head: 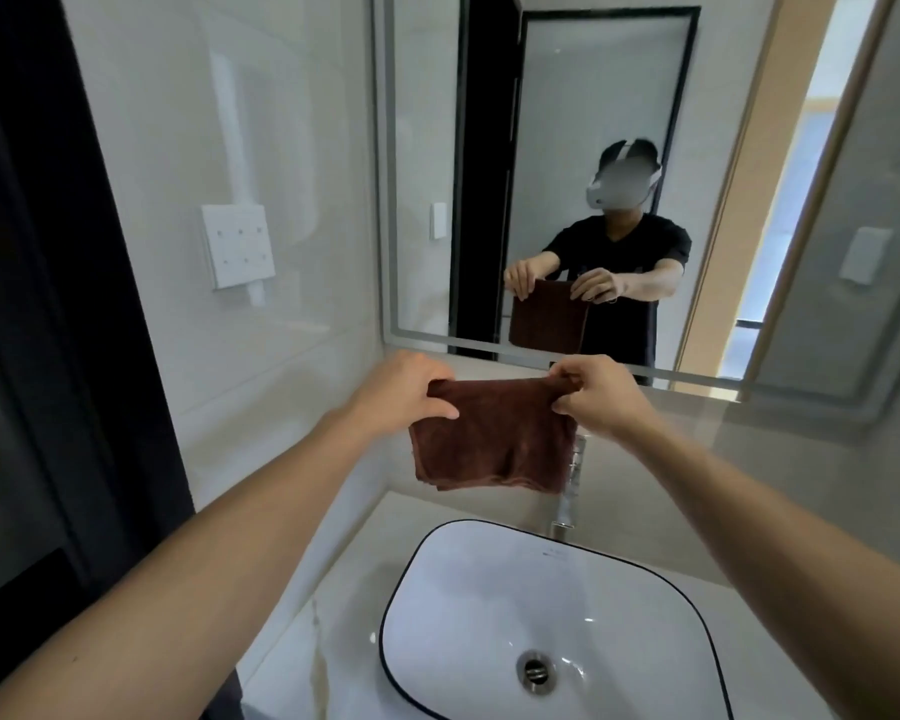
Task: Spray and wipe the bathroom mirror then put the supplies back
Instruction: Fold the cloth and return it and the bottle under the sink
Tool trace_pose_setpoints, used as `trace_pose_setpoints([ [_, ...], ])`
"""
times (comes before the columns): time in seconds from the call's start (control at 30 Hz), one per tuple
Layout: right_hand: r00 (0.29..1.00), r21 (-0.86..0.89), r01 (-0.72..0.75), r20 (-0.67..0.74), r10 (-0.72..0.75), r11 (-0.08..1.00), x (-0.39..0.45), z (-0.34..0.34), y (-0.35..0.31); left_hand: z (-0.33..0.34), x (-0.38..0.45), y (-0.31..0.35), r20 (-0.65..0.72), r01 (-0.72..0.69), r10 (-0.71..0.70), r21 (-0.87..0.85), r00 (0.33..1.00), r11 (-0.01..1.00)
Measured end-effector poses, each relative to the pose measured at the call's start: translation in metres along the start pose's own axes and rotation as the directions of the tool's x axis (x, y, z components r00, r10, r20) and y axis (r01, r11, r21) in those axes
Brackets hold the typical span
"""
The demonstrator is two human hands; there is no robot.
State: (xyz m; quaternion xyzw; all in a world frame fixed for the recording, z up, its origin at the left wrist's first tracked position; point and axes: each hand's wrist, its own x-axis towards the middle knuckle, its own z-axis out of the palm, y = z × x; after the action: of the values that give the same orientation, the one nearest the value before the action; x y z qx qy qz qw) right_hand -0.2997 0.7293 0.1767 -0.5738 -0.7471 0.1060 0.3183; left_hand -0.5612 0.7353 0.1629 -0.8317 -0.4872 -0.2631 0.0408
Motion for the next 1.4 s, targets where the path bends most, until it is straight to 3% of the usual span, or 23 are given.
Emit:
trace_pose_setpoints([
  [0.2, 0.996, 0.075, 0.089, -0.008, -0.089, 0.993, -0.008, -0.015, 0.010, -0.012, -0.015, 0.029, -0.021, 0.027, -0.026, 0.044, 0.999, 0.999],
  [0.3, 0.992, 0.141, 0.127, 0.000, -0.129, 0.982, -0.012, -0.016, 0.017, -0.013, -0.030, 0.047, -0.113, 0.043, -0.033, 0.089, 0.993, 0.995],
  [0.53, 0.956, 0.222, 0.271, 0.048, -0.288, 0.937, -0.033, -0.006, 0.017, -0.012, -0.095, 0.103, -0.293, 0.224, -0.126, 0.329, 0.948, 0.917],
  [0.67, 0.916, 0.305, 0.333, 0.121, -0.383, 0.892, -0.048, 0.008, 0.001, -0.025, -0.141, 0.129, -0.252, 0.236, -0.132, 0.445, 0.959, 0.864],
  [0.9, 0.826, 0.536, 0.424, 0.101, -0.554, 0.730, -0.076, 0.017, -0.034, -0.063, -0.193, 0.156, -0.249, 0.295, -0.184, 0.549, 0.951, 0.782],
  [1.17, 0.628, 0.430, 0.700, 0.011, -0.778, 0.571, -0.106, 0.042, -0.071, -0.085, -0.247, 0.167, -0.380, 0.447, -0.260, 0.572, 0.887, 0.687],
  [1.4, 0.577, 0.359, 0.754, 0.038, -0.816, 0.550, -0.143, 0.085, -0.101, -0.082, -0.303, 0.156, -0.413, 0.509, -0.315, 0.543, 0.854, 0.668],
])
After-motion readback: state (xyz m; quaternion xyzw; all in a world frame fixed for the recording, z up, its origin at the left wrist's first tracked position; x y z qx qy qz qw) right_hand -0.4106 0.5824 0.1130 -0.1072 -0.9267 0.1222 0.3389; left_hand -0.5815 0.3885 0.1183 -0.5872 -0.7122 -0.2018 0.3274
